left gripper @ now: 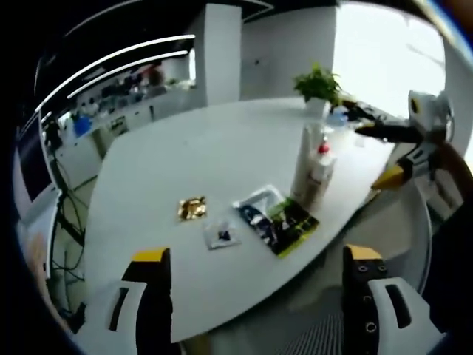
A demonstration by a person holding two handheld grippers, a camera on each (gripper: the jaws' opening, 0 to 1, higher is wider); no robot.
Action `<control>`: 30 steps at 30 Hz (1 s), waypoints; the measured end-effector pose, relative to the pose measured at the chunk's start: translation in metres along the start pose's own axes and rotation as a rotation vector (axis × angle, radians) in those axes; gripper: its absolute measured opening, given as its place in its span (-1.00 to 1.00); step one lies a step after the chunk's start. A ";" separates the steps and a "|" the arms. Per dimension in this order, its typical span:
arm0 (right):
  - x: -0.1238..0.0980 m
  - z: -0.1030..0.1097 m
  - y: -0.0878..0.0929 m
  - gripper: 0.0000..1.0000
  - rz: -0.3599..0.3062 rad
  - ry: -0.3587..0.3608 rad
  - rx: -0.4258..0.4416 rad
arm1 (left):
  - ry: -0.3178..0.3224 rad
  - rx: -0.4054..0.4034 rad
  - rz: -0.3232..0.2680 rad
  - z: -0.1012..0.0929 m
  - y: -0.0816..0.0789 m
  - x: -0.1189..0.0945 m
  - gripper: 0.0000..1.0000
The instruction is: Arrange the skincare products in the storage area until every visible bottle or jar stands upright without overlapping.
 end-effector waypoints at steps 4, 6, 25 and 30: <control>0.001 0.002 0.000 0.99 0.002 0.001 -0.002 | -0.001 0.003 0.013 -0.001 0.003 -0.001 0.94; 0.001 0.004 0.000 0.99 0.004 -0.002 -0.005 | 0.001 0.000 0.022 -0.002 0.004 -0.001 0.94; 0.012 0.005 0.003 0.99 0.016 -0.011 -0.036 | 0.007 0.000 0.016 0.014 0.002 0.001 0.94; 0.018 0.003 0.000 0.87 0.033 -0.014 0.015 | 0.013 -0.014 0.032 0.023 0.002 0.008 0.94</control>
Point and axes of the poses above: the point that each gripper's makers call its tool centre point, and the gripper's own axes: x roughly forward along the fingers, z roughly to its left, y roughly out of its underside, the point moved 5 cm from there along -x, roughly backward along the fingers, and after that the axes turned 14 degrees about y, right-handed, at the moved point
